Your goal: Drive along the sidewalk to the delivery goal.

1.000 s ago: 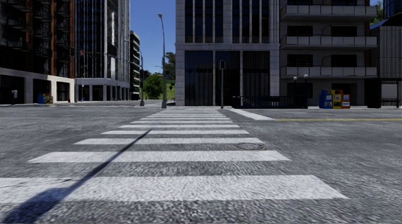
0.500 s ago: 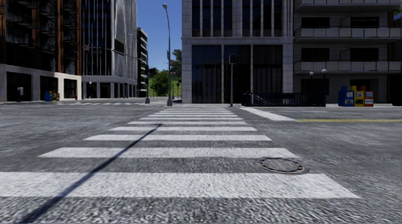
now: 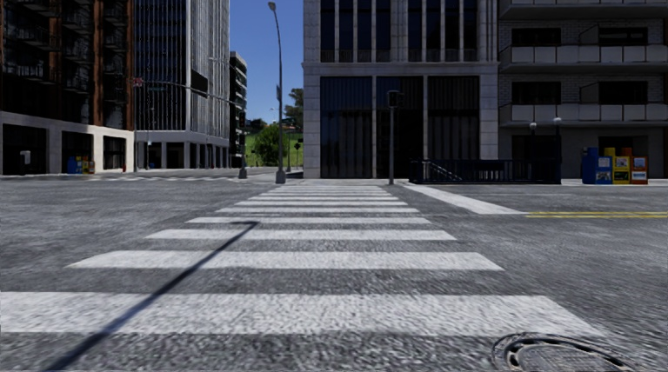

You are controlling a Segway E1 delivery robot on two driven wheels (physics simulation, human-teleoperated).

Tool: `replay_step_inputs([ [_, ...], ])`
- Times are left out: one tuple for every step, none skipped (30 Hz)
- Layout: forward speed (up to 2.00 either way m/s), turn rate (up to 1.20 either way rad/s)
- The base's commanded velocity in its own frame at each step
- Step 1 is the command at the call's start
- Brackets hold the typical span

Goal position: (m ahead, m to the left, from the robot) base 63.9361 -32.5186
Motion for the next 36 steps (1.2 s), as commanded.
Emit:
replay_step_inputs([
  [2.0,0.0],
  [2.0,0.0],
  [2.0,0.0],
  [2.0,0.0],
  [2.0,0.0],
  [2.0,0.0],
  [2.0,0.0],
  [2.0,0.0],
  [2.0,0.0],
  [2.0,0.0],
  [2.0,0.0],
  [2.0,0.0],
  [2.0,0.0],
  [2.0,0.0],
  [2.0,0.0],
  [2.0,0.0],
  [2.0,0.0],
  [2.0,0.0],
  [2.0,0.0],
  [2.0,0.0],
  [2.0,0.0],
  [2.0,0.0],
  [2.0,0.0],
  [2.0,0.0],
  [2.0,0.0],
  [2.0,0.0],
  [2.0,0.0],
  [2.0,0.0],
  [2.0,0.0],
  [2.0,0.0],
  [2.0,0.0],
  [2.0,0.0],
  [2.0,0.0],
  [2.0,0.0],
  [2.0,0.0],
  [2.0,0.0],
])
